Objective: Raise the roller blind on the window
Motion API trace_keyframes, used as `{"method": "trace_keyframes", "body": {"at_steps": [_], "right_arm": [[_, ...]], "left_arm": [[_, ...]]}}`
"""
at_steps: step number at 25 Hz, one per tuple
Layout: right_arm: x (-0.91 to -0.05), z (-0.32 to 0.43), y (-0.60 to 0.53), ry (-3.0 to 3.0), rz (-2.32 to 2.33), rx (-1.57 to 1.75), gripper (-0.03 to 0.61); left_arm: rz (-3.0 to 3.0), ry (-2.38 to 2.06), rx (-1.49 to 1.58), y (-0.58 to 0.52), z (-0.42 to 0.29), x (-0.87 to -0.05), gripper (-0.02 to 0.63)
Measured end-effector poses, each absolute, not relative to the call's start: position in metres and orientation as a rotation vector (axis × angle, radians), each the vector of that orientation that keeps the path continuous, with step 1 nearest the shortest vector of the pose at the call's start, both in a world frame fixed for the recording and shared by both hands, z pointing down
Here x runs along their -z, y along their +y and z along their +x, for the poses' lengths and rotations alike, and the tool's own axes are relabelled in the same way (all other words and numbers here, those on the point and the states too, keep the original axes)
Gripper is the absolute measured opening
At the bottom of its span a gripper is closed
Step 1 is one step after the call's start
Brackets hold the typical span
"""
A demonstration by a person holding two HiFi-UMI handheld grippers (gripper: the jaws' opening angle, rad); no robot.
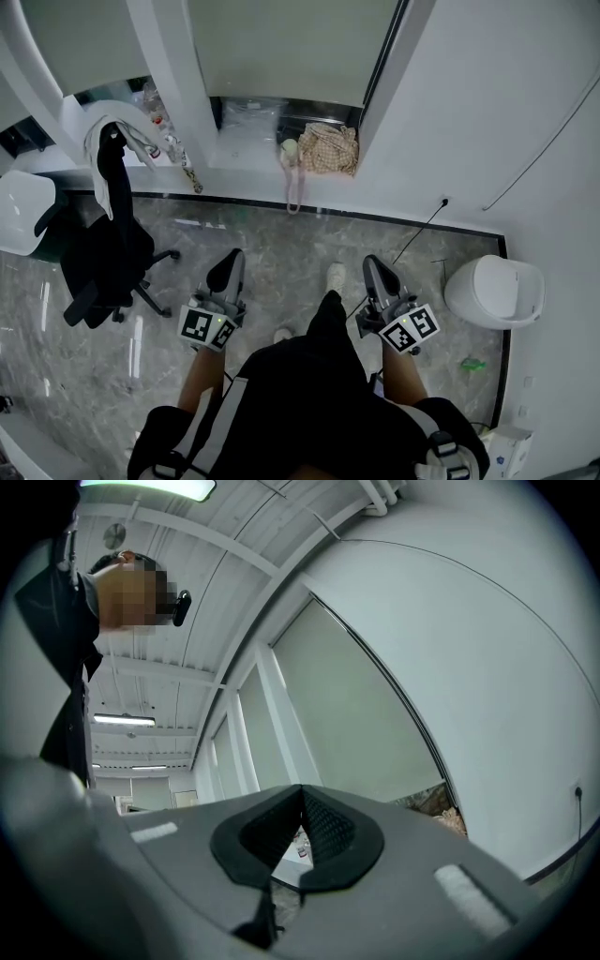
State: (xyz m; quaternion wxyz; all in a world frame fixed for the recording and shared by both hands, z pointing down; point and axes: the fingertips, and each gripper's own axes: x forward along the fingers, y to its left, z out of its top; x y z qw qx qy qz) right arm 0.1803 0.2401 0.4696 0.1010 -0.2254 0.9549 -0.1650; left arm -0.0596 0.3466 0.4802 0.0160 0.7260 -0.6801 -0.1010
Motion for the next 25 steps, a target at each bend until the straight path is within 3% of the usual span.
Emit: {"method": "trace_keyframes", "body": {"at_steps": [25], "right_arm": [[-0.463,0.109,-0.001,2.857,-0.57,0.394,0.005]], "left_arm": [[2.247,-2.211,0.302,0.124,-0.108,-0.465,0.0]]}}
